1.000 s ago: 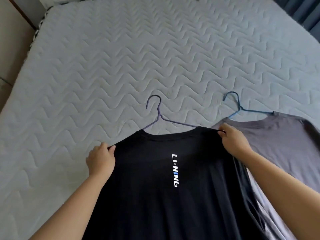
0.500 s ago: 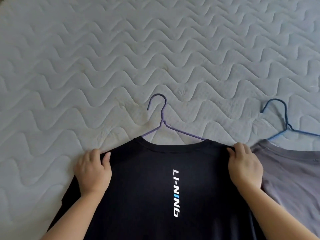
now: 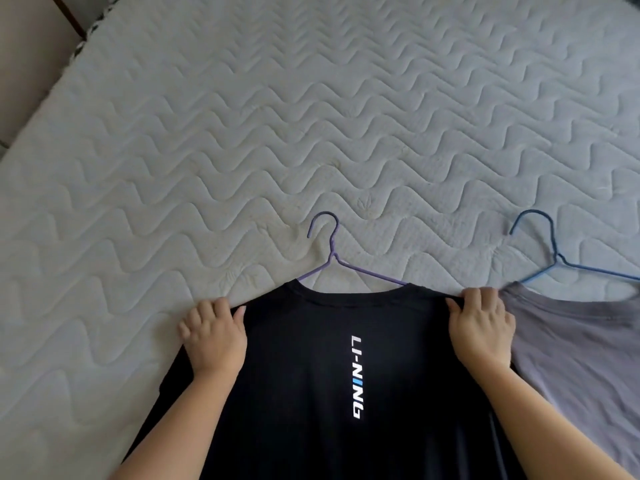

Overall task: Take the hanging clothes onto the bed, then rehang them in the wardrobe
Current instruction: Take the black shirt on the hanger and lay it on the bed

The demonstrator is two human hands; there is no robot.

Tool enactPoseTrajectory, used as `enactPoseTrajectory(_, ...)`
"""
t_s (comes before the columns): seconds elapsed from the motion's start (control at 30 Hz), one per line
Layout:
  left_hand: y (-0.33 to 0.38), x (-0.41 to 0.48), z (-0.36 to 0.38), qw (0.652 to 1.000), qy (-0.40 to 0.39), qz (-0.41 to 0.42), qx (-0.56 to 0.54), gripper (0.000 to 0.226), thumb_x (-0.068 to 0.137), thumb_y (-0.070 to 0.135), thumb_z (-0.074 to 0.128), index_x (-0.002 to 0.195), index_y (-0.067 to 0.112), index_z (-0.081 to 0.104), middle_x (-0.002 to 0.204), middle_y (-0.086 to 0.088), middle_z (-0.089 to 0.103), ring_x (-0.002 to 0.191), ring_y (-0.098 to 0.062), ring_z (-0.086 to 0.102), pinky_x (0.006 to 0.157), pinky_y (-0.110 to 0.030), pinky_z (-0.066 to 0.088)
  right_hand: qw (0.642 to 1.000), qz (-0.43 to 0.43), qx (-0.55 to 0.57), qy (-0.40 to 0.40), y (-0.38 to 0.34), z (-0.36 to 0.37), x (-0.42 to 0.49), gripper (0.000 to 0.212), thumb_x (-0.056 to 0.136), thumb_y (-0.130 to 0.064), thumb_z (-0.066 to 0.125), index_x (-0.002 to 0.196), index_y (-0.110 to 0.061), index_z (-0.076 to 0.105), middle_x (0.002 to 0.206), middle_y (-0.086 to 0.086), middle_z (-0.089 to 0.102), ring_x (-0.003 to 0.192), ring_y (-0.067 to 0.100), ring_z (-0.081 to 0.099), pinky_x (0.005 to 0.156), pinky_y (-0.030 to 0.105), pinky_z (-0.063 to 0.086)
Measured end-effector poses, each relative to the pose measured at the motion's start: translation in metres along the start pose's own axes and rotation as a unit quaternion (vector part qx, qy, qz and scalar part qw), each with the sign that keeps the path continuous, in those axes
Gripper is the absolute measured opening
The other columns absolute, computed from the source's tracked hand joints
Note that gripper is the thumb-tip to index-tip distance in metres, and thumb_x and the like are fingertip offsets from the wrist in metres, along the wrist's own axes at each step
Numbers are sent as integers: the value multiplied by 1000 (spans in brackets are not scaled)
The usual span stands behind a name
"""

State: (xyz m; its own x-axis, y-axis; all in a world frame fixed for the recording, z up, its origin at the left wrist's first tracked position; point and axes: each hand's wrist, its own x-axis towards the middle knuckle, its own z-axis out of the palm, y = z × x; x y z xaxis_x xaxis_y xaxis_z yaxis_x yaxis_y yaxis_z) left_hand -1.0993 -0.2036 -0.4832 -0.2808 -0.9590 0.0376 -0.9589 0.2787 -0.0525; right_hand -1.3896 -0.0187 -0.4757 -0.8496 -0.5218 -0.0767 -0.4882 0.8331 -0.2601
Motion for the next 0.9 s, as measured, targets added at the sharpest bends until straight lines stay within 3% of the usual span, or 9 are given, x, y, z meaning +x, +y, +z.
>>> enactPoseTrajectory(0.1, 6, -18, -22, 999, -38, 20, -6, 33, 71, 22, 75, 85, -4, 61, 82, -28, 61, 77, -44, 59, 67, -53, 48, 996, -19, -40, -74, 0, -20, -17, 41, 92, -33, 47, 123, -6, 47, 129, 17, 44, 119, 37, 38, 97, 47, 31)
enactPoseTrajectory(0.23, 2, -72, -58, 981, -77, -5, -177, 31, 88, 24, 55, 110, 2, 59, 114, -16, 60, 104, -33, 57, 85, -43, 47, 991, -24, 53, -122, 12, -53, -74, 48, 90, -22, 52, 134, -4, 42, 142, 17, 38, 132, 36, 29, 110, 43, 25)
enactPoseTrajectory(0.33, -8, -139, -88, 942, -128, -57, -306, 26, 92, 27, 48, 109, 10, 57, 108, -3, 60, 100, -20, 58, 79, -31, 48, 983, -37, 90, -155, 32, -77, -140, 43, 87, -10, 54, 129, -3, 48, 134, 16, 47, 127, 34, 36, 107, 40, 30)
enactPoseTrajectory(0.47, -36, -242, -126, 887, -215, -133, -386, 11, 93, 26, 45, 93, 22, 55, 88, 8, 58, 84, -11, 57, 62, -15, 39, 974, 5, 114, -196, 73, -106, -241, 39, 86, -6, 55, 124, -4, 52, 127, 13, 53, 122, 32, 43, 102, 39, 35)
enactPoseTrajectory(0.57, -62, -315, -146, 846, -266, -208, -413, 17, 93, 24, 43, 81, 32, 51, 87, 6, 62, 82, -12, 61, 62, -20, 42, 964, 42, 121, -235, 100, -129, -308, 37, 87, -8, 55, 124, -4, 52, 124, 10, 55, 120, 29, 46, 98, 38, 37)
enactPoseTrajectory(0.73, -89, -429, -189, 779, -283, -341, -444, 13, 92, 16, 44, 89, 13, 57, 83, -5, 65, 71, -21, 60, 63, -22, 40, 935, 132, 156, -289, 146, -157, -398, 32, 86, -4, 53, 118, -4, 54, 117, 13, 61, 111, 28, 56, 92, 34, 40)
enactPoseTrajectory(0.8, -94, -465, -203, 769, -290, -365, -439, 13, 92, 13, 44, 89, 11, 57, 80, -6, 65, 67, -21, 59, 62, -25, 40, 916, 184, 161, -318, 159, -173, -419, 27, 88, -7, 52, 114, -6, 55, 108, 11, 62, 105, 27, 58, 83, 31, 40)
enactPoseTrajectory(0.9, -106, -507, -217, 768, -328, -368, -408, 15, 92, 14, 41, 88, 10, 56, 77, -5, 63, 67, -22, 58, 62, -29, 39, 893, 199, 104, -391, 179, -193, -437, 9, 86, -10, 49, 79, -14, 50, 76, 3, 53, 73, 20, 52, 65, 27, 33)
